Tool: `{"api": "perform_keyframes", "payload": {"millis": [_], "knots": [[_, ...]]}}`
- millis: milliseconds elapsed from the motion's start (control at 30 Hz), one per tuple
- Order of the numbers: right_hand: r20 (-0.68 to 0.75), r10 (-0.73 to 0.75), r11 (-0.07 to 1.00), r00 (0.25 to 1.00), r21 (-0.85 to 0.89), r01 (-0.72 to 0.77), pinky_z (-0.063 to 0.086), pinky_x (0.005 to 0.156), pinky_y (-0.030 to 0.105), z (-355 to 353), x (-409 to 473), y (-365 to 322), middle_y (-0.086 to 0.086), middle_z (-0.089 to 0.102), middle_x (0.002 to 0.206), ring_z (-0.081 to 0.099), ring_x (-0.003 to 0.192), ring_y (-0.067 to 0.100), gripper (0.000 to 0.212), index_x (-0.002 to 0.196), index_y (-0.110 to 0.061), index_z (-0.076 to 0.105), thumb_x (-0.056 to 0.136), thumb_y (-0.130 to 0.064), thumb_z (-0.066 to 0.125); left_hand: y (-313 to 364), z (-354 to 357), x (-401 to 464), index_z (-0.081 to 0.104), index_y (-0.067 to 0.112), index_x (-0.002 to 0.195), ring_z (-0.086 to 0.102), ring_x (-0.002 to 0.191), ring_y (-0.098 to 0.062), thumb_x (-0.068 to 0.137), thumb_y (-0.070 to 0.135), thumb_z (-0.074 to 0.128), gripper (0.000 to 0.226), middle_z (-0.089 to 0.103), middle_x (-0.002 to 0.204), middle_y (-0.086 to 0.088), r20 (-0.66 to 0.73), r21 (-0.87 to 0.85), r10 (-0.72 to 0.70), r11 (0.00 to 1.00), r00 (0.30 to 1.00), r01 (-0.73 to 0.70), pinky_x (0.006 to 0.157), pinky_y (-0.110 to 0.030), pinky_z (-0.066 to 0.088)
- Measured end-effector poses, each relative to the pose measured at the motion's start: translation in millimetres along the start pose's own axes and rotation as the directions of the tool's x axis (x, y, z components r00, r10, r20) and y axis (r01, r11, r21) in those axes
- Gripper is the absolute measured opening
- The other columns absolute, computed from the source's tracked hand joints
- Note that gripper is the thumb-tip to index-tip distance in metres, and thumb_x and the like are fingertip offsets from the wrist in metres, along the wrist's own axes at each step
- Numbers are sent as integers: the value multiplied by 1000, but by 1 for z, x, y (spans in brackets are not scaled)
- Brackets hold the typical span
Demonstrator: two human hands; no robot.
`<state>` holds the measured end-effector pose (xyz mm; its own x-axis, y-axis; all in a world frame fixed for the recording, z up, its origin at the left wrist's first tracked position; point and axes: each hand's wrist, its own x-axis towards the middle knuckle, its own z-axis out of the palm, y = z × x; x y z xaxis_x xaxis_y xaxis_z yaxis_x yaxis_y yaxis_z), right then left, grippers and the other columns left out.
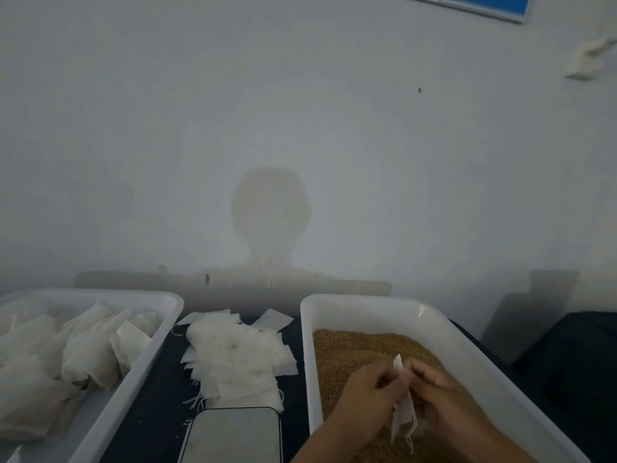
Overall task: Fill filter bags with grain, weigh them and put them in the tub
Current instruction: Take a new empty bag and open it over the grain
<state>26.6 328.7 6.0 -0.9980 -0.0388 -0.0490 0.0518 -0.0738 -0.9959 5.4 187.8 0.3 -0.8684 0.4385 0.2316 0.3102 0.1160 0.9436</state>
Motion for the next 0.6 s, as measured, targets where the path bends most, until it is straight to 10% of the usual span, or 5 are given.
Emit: {"api": "perform_keyframes", "payload": {"millis": [133,600], "knots": [[-52,-18,1000,999,1,18,48,59,33,-1,1,0,21,60,82,56,73,31,23,78,-5,66,74,-27,62,-1,-1,-2,50,29,64,45,60,3,86,26,64,26,50,65,14,6,53,66,996,998,-66,61,-14,38],[-8,26,999,1000,-21,-26,40,60,34,6,-4,-9,22,55,78,50,67,29,34,94,12,58,73,-15,60,2,-2,-3,57,13,83,56,79,-19,97,18,45,18,60,85,-6,14,126,98,987,995,-99,73,-30,45]]}}
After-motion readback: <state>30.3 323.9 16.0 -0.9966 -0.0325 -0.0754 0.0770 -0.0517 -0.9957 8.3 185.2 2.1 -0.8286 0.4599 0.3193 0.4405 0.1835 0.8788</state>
